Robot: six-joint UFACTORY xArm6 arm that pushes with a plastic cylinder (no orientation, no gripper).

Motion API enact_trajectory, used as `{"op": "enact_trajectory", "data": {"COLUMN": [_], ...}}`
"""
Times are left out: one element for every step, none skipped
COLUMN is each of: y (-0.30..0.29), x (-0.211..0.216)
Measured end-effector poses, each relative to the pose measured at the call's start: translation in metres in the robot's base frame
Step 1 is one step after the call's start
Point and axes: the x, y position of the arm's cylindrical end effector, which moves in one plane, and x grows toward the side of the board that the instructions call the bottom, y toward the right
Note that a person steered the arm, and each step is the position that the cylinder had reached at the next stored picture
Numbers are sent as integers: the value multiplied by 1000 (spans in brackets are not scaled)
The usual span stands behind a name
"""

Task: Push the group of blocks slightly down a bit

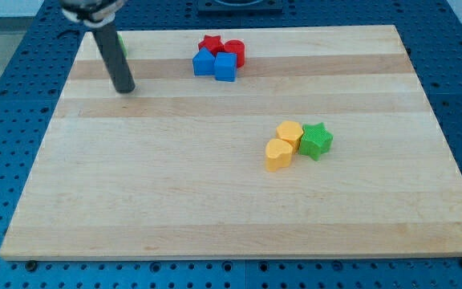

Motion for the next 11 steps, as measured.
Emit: {"op": "enact_trajectory", "data": {"y": [14,49,95,135,165,172,166,165,182,177,151], "x": [-55,-109,-133,-126,-100,-73,-39,-30,-65,-93,-81]}}
